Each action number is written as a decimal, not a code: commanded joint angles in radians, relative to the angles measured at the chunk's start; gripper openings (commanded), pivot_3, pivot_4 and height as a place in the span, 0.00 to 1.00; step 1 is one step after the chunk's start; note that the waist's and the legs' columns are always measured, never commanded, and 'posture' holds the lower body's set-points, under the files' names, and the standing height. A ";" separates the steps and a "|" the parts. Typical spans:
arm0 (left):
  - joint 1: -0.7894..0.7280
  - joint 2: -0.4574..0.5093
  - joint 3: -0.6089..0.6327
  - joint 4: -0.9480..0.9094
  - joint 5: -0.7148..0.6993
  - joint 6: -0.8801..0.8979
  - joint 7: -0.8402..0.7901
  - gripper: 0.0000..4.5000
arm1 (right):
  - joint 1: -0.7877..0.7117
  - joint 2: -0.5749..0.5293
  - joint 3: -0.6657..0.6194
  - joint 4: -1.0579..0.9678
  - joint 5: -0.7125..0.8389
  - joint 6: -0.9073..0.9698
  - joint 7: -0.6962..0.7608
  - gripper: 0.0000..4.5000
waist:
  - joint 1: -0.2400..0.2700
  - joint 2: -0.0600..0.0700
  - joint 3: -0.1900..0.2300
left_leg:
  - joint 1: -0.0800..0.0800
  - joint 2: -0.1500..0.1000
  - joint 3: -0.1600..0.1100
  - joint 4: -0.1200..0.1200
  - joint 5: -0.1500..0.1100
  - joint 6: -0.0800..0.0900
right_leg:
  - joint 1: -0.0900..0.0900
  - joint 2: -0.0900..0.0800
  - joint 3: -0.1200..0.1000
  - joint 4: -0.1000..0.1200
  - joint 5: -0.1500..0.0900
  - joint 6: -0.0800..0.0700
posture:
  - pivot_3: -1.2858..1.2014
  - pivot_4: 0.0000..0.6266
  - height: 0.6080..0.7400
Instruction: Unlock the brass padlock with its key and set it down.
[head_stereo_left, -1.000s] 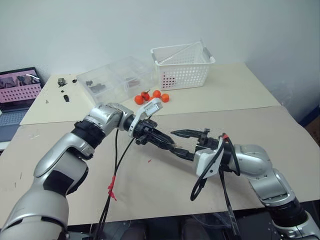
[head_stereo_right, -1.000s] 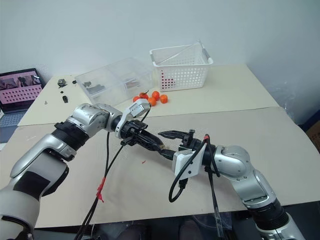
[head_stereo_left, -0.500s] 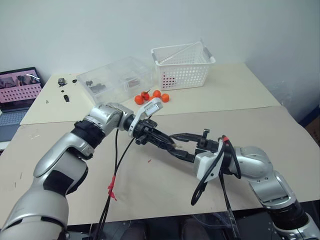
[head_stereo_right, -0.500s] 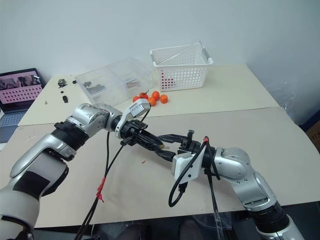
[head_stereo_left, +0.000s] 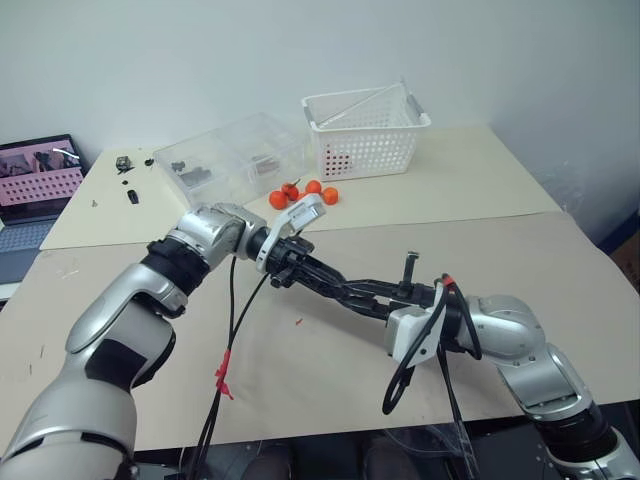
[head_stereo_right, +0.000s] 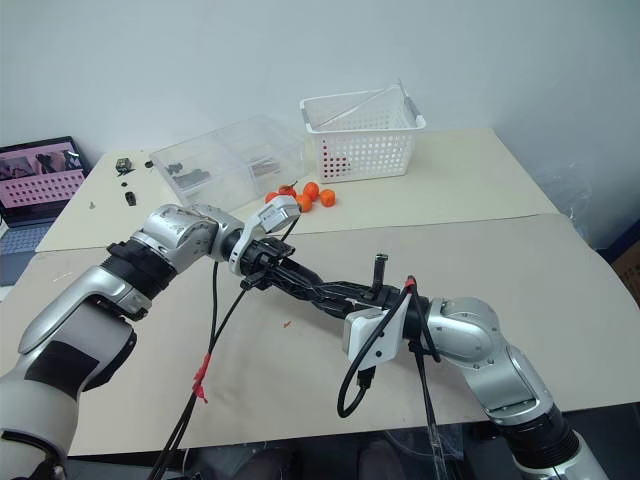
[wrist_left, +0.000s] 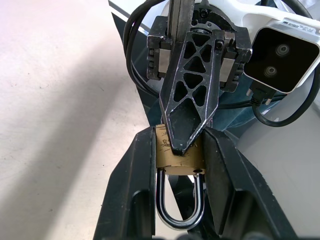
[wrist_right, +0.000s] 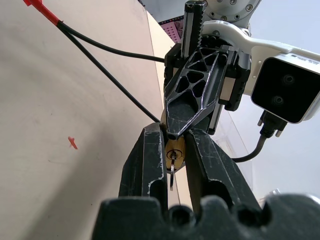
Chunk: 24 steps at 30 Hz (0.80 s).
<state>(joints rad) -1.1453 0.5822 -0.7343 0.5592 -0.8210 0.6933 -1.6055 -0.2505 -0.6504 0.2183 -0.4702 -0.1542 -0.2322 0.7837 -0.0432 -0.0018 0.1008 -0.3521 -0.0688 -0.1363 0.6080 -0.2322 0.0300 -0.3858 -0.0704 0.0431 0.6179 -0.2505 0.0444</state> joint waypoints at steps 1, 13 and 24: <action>-0.017 0.009 -0.001 -0.028 -0.002 -0.033 -0.009 0.18 | -0.029 0.015 -0.036 -0.036 0.017 -0.004 -0.031 0.03 | 0.000 0.000 0.000 | 0.000 0.000 0.000 0.000 0.000 0.000 | 0.000 0.000 0.000 0.000 0.000 0.000 | 0.52 0.24 1.00; -0.019 0.025 0.029 -0.010 0.010 -0.049 -0.009 0.87 | -0.039 0.016 -0.033 -0.019 0.018 -0.011 -0.029 0.03 | 0.000 0.000 0.000 | 0.000 0.000 0.000 0.000 0.000 0.000 | 0.000 0.000 0.000 0.000 0.000 0.000 | 0.52 0.24 1.00; -0.106 0.056 0.246 0.110 0.055 -0.036 -0.009 0.98 | -0.033 0.009 -0.035 -0.001 0.017 -0.020 -0.034 0.03 | 0.000 0.000 0.000 | 0.000 0.001 0.000 0.000 0.000 0.000 | 0.000 0.001 0.000 0.000 0.000 0.000 | 0.52 0.24 1.00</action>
<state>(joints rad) -1.1974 0.6310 -0.5828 0.6163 -0.7971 0.6620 -1.6063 -0.2699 -0.6408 0.2135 -0.4586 -0.1536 -0.2335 0.7629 -0.0429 -0.0019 0.1010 -0.3521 -0.0675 -0.1364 0.6081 -0.2323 0.0301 -0.3861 -0.0690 0.0426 0.6177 -0.2505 0.0444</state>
